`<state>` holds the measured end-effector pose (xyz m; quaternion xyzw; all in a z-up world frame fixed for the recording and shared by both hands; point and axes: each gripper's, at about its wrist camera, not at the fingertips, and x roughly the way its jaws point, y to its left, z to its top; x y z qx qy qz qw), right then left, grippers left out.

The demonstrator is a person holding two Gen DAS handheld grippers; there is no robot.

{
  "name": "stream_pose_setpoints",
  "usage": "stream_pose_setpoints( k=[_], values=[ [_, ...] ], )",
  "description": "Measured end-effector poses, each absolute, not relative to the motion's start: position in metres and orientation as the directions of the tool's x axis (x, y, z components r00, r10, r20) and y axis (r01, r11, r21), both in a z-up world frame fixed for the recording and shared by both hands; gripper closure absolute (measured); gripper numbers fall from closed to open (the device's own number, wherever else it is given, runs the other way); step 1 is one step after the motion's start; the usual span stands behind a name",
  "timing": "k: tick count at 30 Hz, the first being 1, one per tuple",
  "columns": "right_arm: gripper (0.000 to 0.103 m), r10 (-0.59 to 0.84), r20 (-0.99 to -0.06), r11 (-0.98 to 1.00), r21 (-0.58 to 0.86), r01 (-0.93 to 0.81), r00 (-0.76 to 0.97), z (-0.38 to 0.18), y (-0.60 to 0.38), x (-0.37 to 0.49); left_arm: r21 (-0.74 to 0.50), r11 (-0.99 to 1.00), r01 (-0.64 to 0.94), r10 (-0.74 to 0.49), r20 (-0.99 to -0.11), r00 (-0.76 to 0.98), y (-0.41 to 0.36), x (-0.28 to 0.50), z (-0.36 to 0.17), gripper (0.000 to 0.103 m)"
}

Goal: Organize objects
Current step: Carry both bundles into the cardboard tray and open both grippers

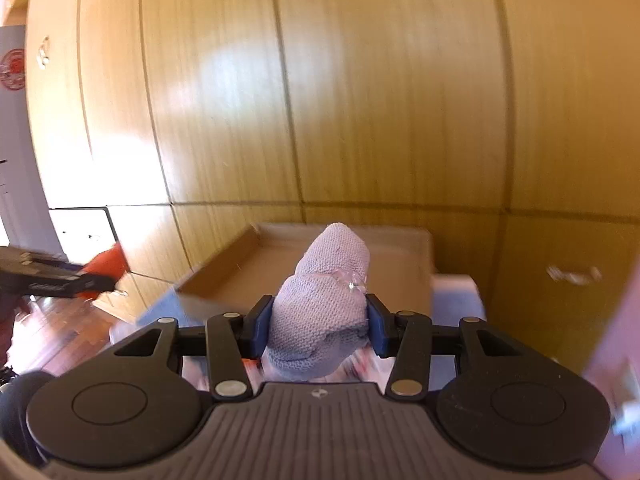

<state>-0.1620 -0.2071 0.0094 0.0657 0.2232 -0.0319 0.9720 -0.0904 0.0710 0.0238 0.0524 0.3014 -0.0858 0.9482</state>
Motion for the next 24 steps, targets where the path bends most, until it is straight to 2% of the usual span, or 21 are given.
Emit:
stream_pose_setpoints(
  k=[2, 5, 7, 10, 13, 21, 24],
  values=[
    [0.059, 0.000, -0.429, 0.992, 0.113, 0.054, 0.903, 0.017, -0.207, -0.138, 0.069, 0.978, 0.198, -0.125, -0.569, 0.813, 0.061, -0.058, 0.032, 0.064],
    [0.059, 0.061, -0.439, 0.990, 0.138, 0.000, 0.896, 0.023, -0.208, -0.092, -0.015, 0.979, 0.201, -0.170, -0.598, 0.783, 0.056, -0.004, 0.032, 0.064],
    [0.059, 0.094, -0.464, 0.987, 0.162, -0.021, 0.881, 0.022, -0.210, -0.057, -0.025, 0.978, 0.205, -0.175, -0.628, 0.758, 0.050, 0.028, 0.023, 0.064],
    [0.059, 0.127, -0.511, 0.982, 0.184, -0.036, 0.850, 0.012, -0.209, -0.010, 0.023, 0.974, 0.224, -0.155, -0.649, 0.745, 0.038, 0.067, 0.004, 0.064],
    [0.059, 0.125, -0.557, 0.987, 0.153, -0.046, 0.821, -0.006, -0.206, 0.031, -0.014, 0.978, 0.208, -0.162, -0.681, 0.714, 0.037, 0.103, -0.014, 0.064],
    [0.061, 0.126, -0.656, 0.983, 0.182, -0.006, 0.744, -0.052, -0.223, 0.098, 0.063, 0.976, 0.211, -0.098, -0.734, 0.672, 0.030, 0.150, -0.049, 0.064],
    [0.061, 0.133, -0.675, 0.979, 0.204, 0.010, 0.726, -0.061, -0.226, 0.096, 0.069, 0.973, 0.219, -0.097, -0.743, 0.663, 0.031, 0.153, -0.056, 0.063]
  ],
)
